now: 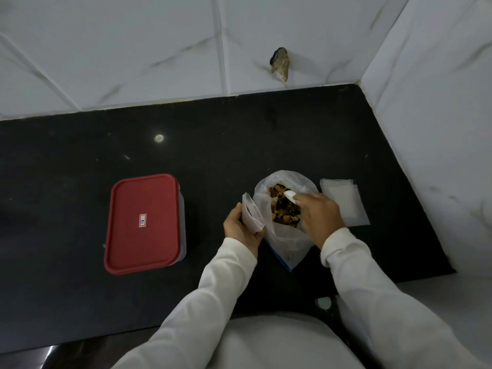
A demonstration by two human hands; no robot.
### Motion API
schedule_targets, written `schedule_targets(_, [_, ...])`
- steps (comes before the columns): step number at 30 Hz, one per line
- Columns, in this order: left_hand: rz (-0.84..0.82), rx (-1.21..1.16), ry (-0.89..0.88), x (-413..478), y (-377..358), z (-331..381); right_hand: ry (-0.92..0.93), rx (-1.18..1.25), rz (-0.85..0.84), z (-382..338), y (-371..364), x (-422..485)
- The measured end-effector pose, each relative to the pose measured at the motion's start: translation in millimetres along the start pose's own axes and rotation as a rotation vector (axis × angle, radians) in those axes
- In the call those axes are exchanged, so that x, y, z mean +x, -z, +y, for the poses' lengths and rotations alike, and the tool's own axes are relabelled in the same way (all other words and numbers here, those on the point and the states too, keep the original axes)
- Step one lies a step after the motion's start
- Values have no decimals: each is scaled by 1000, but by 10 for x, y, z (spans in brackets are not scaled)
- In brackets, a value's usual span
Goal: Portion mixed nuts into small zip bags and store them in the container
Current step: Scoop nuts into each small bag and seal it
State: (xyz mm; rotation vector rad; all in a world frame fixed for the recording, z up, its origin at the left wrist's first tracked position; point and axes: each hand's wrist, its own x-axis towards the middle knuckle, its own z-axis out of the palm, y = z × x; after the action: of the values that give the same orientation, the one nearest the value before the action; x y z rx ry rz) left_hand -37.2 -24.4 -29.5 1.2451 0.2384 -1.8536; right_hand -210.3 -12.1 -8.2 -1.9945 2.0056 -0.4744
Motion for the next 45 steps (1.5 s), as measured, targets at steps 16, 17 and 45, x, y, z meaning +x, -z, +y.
schedule_targets(16, [40, 44, -39, 90, -13, -107, -89, 136, -56, -37, -42, -35])
schedule_targets(17, [47, 45, -44, 99, -14, -110, -91, 142, -62, -61, -68, -21])
schedule_targets(45, [54, 9, -61, 71, -4, -64, -794, 852, -120, -53, 38, -39])
